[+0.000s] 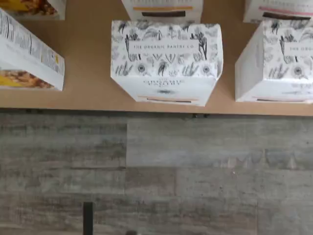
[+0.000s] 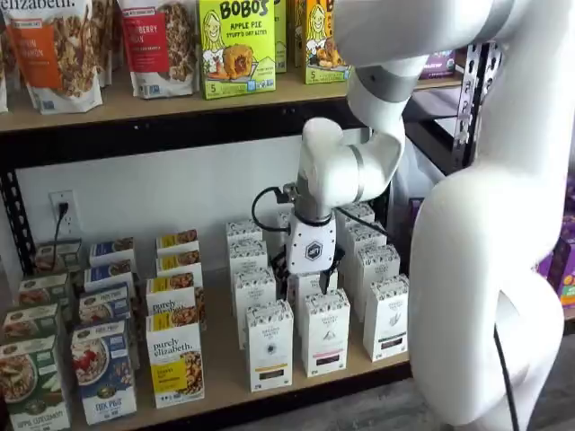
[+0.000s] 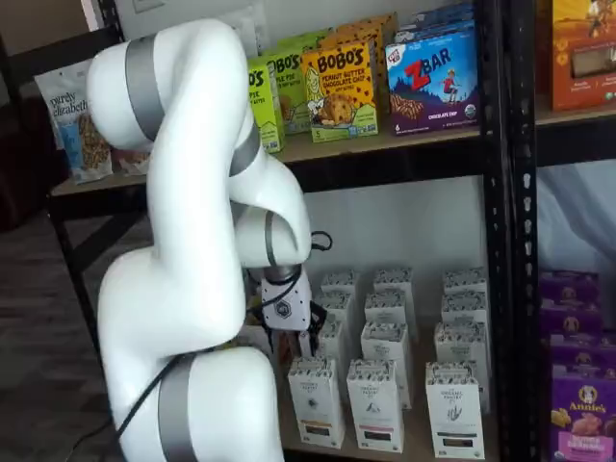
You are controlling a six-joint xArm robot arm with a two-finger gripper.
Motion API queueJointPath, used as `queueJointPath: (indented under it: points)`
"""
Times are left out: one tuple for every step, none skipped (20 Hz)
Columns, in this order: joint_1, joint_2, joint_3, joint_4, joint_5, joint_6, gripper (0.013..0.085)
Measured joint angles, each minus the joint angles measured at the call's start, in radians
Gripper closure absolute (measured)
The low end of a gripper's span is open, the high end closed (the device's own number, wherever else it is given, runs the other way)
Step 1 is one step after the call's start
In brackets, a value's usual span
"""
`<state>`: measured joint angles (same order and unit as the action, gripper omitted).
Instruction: Pick up the white box with a yellow strip in the middle, on the bottom shelf, the fourth box from the left
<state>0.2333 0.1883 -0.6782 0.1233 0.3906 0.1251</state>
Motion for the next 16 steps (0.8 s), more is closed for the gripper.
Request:
queueJointPath:
  points:
    - [0.002,0.015,-0.007,0.001,-0.009,0.001,0.0130]
    - [0.004,0.028,-0.015,0.007,-0.017,-0.004,0.0130]
    - [0.006,0.044,-0.024,0.016,-0.026,-0.011,0.0130]
    - [0.007,0.058,-0.033,0.028,-0.031,-0.021,0.0130]
    - [0.009,0.070,-0.040,0.040,-0.036,-0.031,0.0130]
    - [0.009,0.078,-0.046,0.041,-0.040,-0.032,0.0130]
    - [0.009,0.094,-0.057,0.033,-0.045,-0.024,0.0130]
    - [0.009,0.108,-0.069,0.016,-0.047,-0.009,0.0130]
    - [0.009,0.122,-0.080,0.002,-0.051,0.004,0.0130]
    - [0.009,0.144,-0.098,-0.017,-0.056,0.022,0.0130]
    - [0.010,0.161,-0.113,-0.026,-0.060,0.031,0.0130]
    - [0.012,0.178,-0.125,-0.024,-0.067,0.030,0.0130]
    - [0.015,0.195,-0.140,-0.007,-0.075,0.016,0.0130]
    - [0.016,0.202,-0.145,0.003,-0.079,0.008,0.0130]
    - [0.018,0.210,-0.150,0.022,-0.087,-0.009,0.0130]
    - [0.021,0.220,-0.159,0.041,-0.092,-0.025,0.0130]
